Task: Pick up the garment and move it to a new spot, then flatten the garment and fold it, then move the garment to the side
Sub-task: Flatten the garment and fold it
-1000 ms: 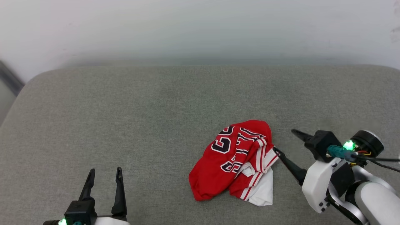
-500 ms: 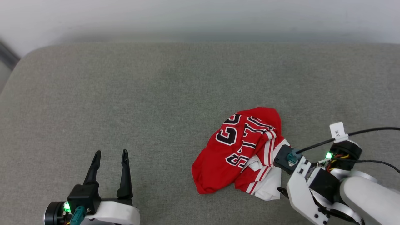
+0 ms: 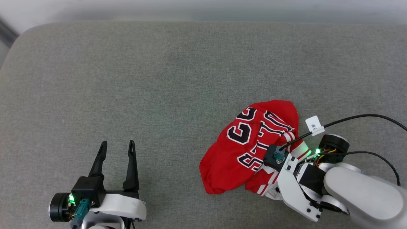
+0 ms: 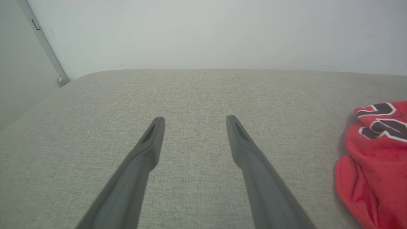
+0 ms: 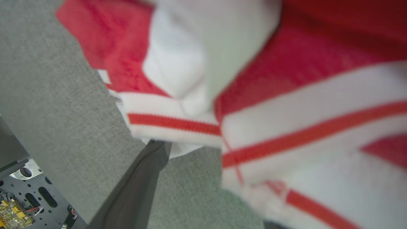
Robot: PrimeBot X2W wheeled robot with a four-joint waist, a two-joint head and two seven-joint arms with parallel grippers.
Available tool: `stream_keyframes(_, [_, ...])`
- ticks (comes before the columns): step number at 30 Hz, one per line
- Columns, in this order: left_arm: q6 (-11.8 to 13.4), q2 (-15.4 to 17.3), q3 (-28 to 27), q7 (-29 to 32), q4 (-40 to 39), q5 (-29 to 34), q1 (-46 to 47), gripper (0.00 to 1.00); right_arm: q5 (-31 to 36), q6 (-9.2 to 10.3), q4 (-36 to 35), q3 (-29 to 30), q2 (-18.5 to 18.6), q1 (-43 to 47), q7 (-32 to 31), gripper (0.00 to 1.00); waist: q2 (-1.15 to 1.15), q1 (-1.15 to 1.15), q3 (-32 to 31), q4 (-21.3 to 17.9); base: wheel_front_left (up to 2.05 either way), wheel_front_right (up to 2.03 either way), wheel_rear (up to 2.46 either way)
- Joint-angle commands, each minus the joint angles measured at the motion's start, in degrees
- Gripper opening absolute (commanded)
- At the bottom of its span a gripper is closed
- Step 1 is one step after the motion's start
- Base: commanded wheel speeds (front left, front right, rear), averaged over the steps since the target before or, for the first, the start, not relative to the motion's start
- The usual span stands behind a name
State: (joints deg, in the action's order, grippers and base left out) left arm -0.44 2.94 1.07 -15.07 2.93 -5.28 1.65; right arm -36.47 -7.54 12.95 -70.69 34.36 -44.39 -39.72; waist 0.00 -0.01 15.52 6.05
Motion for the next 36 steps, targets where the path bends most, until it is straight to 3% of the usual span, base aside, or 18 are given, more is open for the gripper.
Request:
stream_keyframes(1, [0.03,-0.07,-0.3,-0.15,0.11,0.2,0.86,1.0,-0.21,0.1,3.25,-3.05,-1.46,3.26,0.33,0.18,0.0,0.01,-0.35,-0.15,0.0,0.0,0.0])
stream_keyframes(2, [0.07,-0.07,-0.46,-0.15,0.23,0.27,0.71,1.0,-0.3,0.1,3.54,-3.2,-1.69,3.11,1.52,0.0,0.0,0.01,-0.7,-0.35,0.0,0.0,0.0])
stream_keyframes(7, [0.24,-0.08,-0.86,-0.15,1.02,0.41,-1.14,1.0,-0.15,0.1,3.09,-2.5,-0.41,0.82,8.27,0.0,0.0,0.01,-3.74,-1.82,0.0,0.0,0.0])
stream_keyframes(12, [0.82,-0.08,-0.61,-0.15,1.0,-0.01,-2.98,1.0,-1.56,0.09,-0.99,1.87,2.75,1.44,13.5,0.0,0.0,0.01,-7.07,-3.52,0.0,0.0,0.0])
stream_keyframes(19, [1.39,-0.07,-0.41,-0.15,0.84,-0.36,-4.89,1.0,-3.28,0.08,-6.8,12.49,9.6,7.12,14.91,0.0,0.0,0.01,-9.2,-5.01,0.0,0.0,0.0])
stream_keyframes(24, [1.56,-0.07,-0.26,-0.15,0.65,-0.41,-5.29,1.0,-2.63,0.07,-6.5,21.16,13.86,13.7,13.94,0.0,0.0,0.01,-9.11,-5.19,0.0,0.0,0.0])
stream_keyframes(28, [1.61,-0.07,-0.48,-0.15,0.55,-0.4,-5.43,1.0,-3.69,0.08,-3.92,27.34,14.48,19.85,12.89,0.0,0.0,0.01,-8.69,-5.23,0.0,0.0,0.0])
stream_keyframes(36, [1.01,-0.08,-0.53,-0.15,0.89,0.07,-4.12,1.0,-3.27,0.07,7.0,35.97,11.75,29.0,12.71,0.0,0.0,0.01,-7.74,-4.59,0.0,0.0,0.0])
